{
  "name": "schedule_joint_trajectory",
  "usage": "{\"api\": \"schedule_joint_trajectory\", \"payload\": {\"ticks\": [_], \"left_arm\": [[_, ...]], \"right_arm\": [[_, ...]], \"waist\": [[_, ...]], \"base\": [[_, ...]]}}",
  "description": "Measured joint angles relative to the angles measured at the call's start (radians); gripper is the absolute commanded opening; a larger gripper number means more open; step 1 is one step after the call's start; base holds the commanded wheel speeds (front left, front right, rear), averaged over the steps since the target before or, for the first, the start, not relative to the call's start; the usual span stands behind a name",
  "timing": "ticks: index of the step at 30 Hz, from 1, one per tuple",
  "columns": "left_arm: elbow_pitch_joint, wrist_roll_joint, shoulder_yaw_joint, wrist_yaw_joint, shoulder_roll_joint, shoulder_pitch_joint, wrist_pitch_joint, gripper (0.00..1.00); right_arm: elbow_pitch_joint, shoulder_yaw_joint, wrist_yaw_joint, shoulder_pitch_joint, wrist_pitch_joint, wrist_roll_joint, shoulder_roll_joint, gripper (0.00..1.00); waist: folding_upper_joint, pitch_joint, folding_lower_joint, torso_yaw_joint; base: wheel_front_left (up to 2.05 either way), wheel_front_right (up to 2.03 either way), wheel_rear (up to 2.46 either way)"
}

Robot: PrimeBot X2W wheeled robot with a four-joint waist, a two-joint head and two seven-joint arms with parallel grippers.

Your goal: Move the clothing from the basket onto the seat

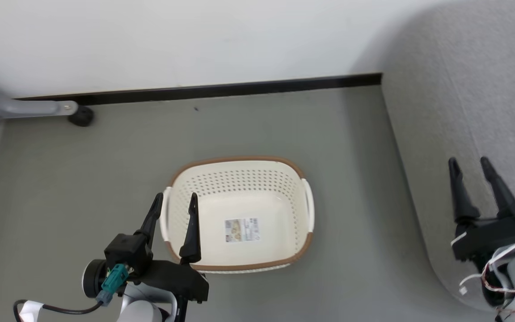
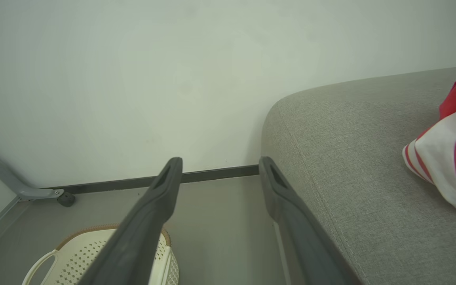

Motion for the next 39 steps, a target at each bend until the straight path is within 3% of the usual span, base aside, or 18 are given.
{"api": "schedule_joint_trajectory", "payload": {"ticks": [7,16,39], "left_arm": [[0.043,-0.014,0.031,0.000,0.005,0.021,-0.009,1.00],[0.069,-0.015,0.059,0.000,0.023,0.059,-0.017,1.00],[0.077,-0.004,0.070,-0.018,0.032,0.076,-0.026,1.00]], "right_arm": [[-0.013,0.044,0.000,0.038,0.000,-0.035,0.059,1.00],[-0.026,0.047,0.000,0.090,0.000,-0.047,0.073,1.00],[-0.052,0.017,0.000,0.140,0.000,-0.098,0.104,1.00]], "waist": [[0.0000,-0.066,0.0001,0.083],[0.0001,-0.138,0.0000,0.127],[0.0001,-0.173,0.0002,0.113]], "base": [[0.00,0.00,0.00],[0.00,0.00,0.00],[0.00,0.00,0.00]]}}
